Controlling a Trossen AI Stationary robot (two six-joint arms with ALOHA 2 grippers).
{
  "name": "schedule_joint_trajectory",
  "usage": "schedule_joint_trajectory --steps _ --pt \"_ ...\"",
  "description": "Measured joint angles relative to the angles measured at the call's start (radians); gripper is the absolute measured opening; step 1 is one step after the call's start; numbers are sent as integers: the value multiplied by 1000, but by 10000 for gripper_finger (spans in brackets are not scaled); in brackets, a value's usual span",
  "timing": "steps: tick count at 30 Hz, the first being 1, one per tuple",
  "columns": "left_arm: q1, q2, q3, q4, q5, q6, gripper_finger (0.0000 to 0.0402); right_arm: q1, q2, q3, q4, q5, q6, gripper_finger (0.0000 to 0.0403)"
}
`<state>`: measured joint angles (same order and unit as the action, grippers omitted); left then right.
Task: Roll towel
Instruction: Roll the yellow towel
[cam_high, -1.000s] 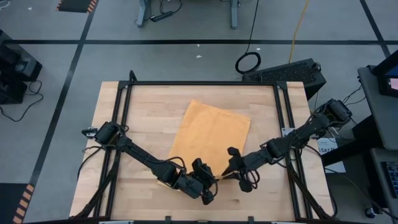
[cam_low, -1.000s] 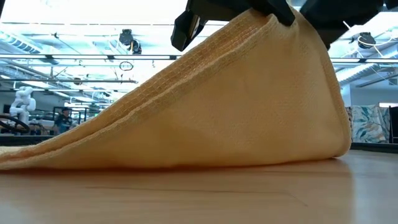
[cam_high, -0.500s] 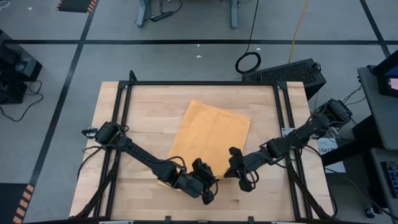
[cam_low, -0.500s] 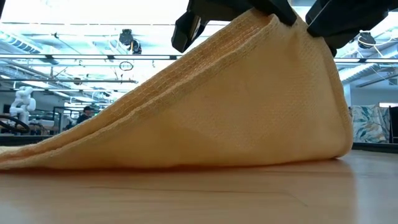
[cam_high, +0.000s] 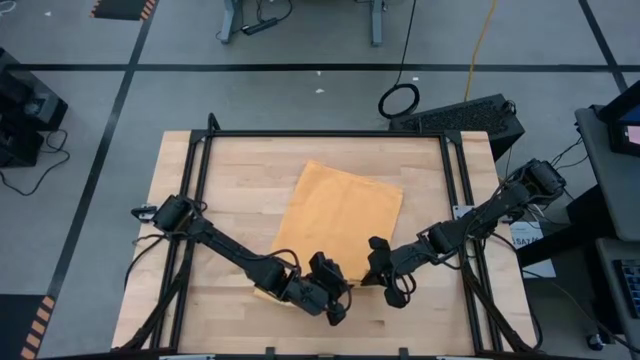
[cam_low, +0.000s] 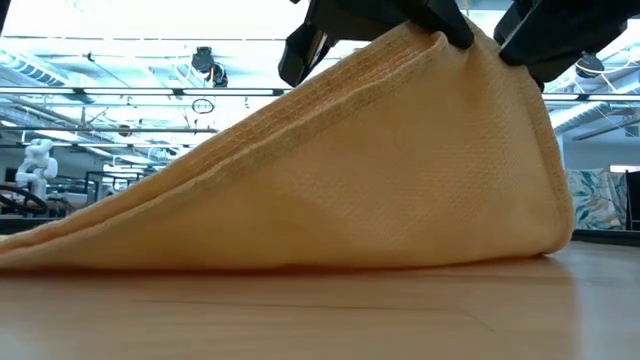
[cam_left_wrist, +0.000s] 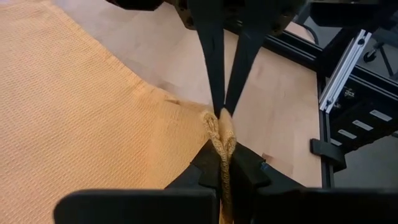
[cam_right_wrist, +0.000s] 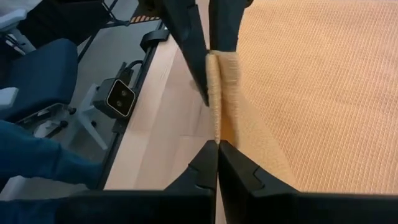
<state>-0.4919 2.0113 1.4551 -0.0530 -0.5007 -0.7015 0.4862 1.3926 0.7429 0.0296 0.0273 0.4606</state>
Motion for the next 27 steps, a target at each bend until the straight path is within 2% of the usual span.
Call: schedule_joint_trajectory --steps 7,10,13,18,21,24,27 --pt "0 0 0 30 0 0 15 0 0 0 -24 -7 12 0" --pt "0 1 0 30 1 0 13 0 -2 0 -37 -6 13 13" --pt "-1 0 0 20 16 -1 6 0 -19 -2 -44 -17 -5 52" --pt "-1 0 0 -7 22 0 6 0 -34 -1 -45 14 -12 151" --pt "-1 0 0 -9 23 0 6 0 -26 -1 -5 27 -39 195" --pt "-1 0 0 -6 31 1 5 -1 0 -1 40 27 -62 213" --pt "-1 0 0 -8 37 3 5 -2 31 -1 105 16 -74 208"
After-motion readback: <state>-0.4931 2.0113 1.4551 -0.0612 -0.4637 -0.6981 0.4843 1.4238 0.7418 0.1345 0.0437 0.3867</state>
